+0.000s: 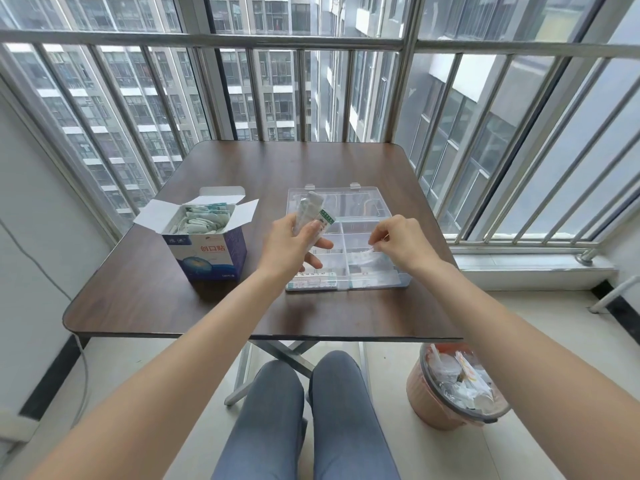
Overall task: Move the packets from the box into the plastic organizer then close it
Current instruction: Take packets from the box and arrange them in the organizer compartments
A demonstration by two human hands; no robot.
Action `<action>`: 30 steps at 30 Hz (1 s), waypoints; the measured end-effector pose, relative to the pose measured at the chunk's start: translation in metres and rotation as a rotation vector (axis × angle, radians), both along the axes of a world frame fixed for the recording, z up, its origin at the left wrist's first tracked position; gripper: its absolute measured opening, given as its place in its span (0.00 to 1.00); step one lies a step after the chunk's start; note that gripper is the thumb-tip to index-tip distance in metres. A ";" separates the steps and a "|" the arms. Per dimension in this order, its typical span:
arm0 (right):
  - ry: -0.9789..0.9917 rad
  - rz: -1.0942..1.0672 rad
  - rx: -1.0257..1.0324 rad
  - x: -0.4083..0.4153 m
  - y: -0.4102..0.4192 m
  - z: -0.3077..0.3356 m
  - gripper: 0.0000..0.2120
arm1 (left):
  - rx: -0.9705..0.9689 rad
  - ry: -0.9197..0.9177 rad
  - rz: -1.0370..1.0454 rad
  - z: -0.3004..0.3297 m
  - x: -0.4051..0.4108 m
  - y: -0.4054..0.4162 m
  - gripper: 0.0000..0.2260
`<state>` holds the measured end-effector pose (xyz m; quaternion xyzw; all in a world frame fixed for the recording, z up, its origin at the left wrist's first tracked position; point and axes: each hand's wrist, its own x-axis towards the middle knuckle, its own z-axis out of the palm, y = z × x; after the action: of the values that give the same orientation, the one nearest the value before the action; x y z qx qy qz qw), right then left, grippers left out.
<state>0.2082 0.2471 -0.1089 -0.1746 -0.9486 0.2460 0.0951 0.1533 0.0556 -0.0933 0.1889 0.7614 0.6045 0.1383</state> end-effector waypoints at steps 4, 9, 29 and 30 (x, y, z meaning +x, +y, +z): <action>-0.091 0.026 0.103 0.000 -0.007 0.004 0.13 | 0.003 -0.007 -0.006 0.001 0.001 -0.001 0.06; -0.220 0.067 0.111 0.001 -0.011 0.006 0.16 | 0.040 -0.064 -0.044 0.005 0.004 -0.003 0.06; 0.118 -0.092 -0.615 0.014 -0.064 0.014 0.04 | -0.184 0.192 0.145 -0.004 0.001 -0.046 0.11; 0.096 -0.095 -0.566 0.012 -0.067 0.010 0.06 | -0.176 0.202 0.156 -0.006 -0.001 -0.050 0.12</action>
<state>0.2202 0.1803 -0.0984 -0.2266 -0.8275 0.5041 0.0987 0.1521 0.0060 -0.0990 0.1763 0.8339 0.5222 0.0298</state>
